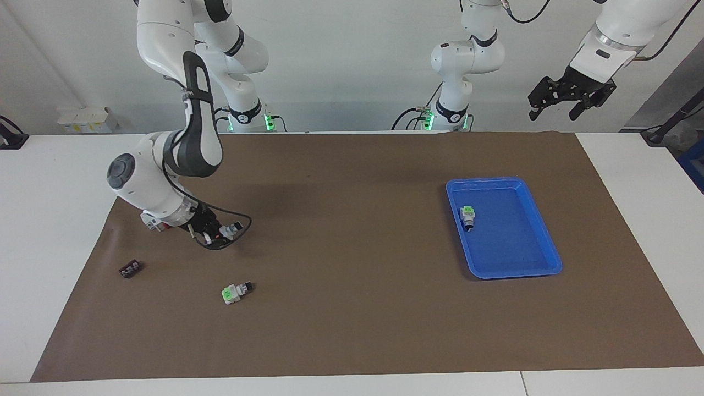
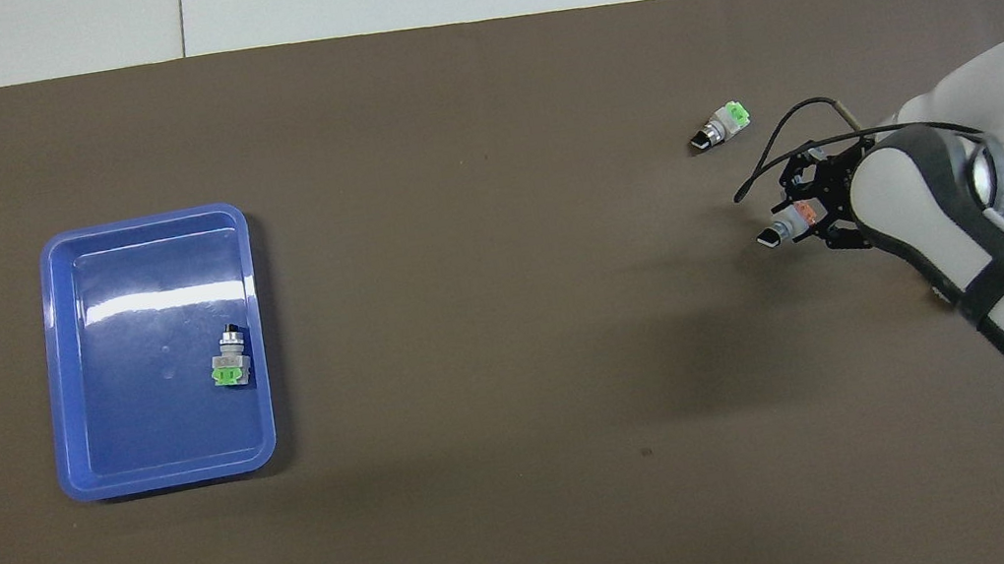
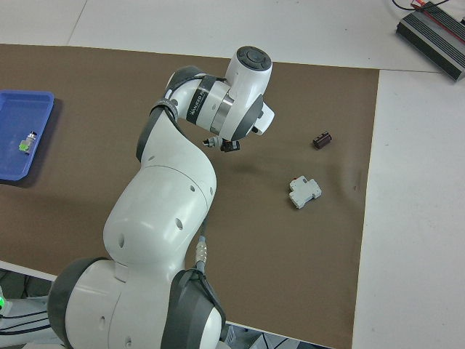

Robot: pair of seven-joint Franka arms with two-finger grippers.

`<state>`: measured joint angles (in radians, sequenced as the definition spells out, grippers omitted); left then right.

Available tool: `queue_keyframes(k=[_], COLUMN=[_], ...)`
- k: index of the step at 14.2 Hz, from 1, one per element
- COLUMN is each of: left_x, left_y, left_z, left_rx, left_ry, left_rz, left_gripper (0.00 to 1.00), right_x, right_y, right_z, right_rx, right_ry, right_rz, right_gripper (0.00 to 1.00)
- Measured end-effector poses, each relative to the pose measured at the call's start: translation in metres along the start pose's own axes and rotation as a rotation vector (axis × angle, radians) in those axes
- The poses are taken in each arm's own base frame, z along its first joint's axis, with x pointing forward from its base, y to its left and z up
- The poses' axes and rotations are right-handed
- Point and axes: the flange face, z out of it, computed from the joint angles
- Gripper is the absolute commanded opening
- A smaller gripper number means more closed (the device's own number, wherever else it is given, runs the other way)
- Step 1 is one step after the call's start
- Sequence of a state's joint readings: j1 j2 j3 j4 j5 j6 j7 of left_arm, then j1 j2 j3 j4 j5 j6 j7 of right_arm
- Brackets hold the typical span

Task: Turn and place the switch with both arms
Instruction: 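Lift the switch with the right gripper while the left gripper approaches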

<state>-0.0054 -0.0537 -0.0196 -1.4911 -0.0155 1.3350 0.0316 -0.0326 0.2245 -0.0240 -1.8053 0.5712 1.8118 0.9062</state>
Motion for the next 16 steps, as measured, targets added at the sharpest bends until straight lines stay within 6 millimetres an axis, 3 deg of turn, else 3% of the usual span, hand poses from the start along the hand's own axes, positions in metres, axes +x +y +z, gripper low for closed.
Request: queue_keyframes(k=[4, 8, 12, 16], left_x=[0.0, -0.006, -0.015, -0.02], left_y=[0.0, 0.006, 0.02, 0.072], left_z=[0.0, -0.001, 0.007, 0.006], left_rx=[0.0, 0.001, 0.002, -0.11], left_ry=[0.0, -0.019, -0.036, -0.039], left_rz=[0.0, 0.011, 0.033, 0.009], left_gripper=[1.0, 1.0, 1.0, 1.0], right_x=[-0.071, -0.165, -0.211, -0.251], right_y=[-0.012, -0.046, -0.06, -0.063], right_z=[-0.036, -0.032, -0.045, -0.043], right_rx=[0.079, 0.08, 0.107, 0.08], right_ry=[-0.202, -0.334, -0.456, -0.5], right_rz=[0.083, 0.147, 0.151, 0.158], right_gripper=[0.0, 0.0, 0.0, 0.0])
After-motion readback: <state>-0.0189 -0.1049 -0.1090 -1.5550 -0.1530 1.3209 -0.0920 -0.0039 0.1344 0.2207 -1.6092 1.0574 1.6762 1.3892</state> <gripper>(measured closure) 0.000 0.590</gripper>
